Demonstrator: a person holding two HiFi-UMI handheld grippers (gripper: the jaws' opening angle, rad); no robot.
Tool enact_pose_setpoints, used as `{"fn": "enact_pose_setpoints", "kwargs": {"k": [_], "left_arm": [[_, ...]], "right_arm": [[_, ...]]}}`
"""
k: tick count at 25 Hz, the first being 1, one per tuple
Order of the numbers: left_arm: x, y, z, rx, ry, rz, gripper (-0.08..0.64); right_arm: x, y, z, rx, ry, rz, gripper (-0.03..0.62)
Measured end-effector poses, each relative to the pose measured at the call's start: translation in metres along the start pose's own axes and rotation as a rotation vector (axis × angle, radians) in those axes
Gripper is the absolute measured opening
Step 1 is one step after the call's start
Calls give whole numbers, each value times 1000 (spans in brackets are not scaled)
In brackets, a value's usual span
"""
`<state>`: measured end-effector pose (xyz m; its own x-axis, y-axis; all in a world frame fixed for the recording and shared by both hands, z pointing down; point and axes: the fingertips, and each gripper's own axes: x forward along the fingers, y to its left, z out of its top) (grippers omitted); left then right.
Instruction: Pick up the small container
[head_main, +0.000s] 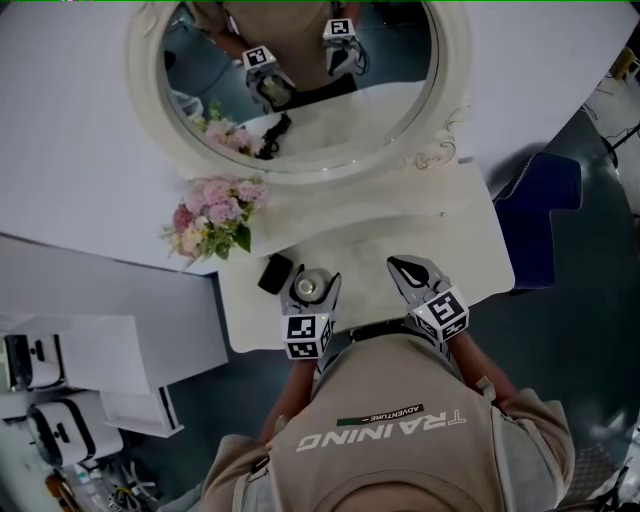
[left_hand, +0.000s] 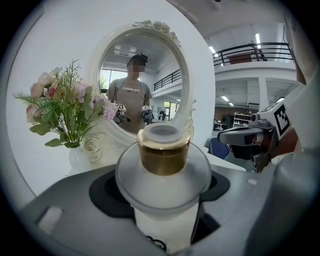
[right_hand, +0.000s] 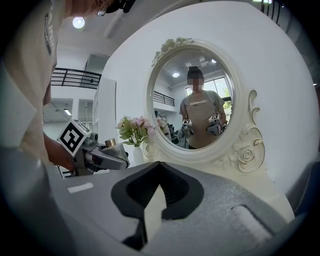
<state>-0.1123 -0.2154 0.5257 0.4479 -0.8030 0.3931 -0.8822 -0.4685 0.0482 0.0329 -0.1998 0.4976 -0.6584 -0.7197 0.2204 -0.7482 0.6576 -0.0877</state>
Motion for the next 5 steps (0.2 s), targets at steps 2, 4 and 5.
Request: {"fn": "enact_pose_setpoints", "kwargs": {"k": [2, 4, 5], "left_arm": [[1, -1, 2, 1, -4, 1, 354], [3, -2, 3, 1, -5, 1, 354], [3, -2, 4, 1, -5, 1, 354]], "right_arm": [[-2, -1, -1, 0, 2, -5, 2], [-4, -4, -2, 3, 6, -13, 3], [-5, -6, -3, 4, 8, -17, 3]]}}
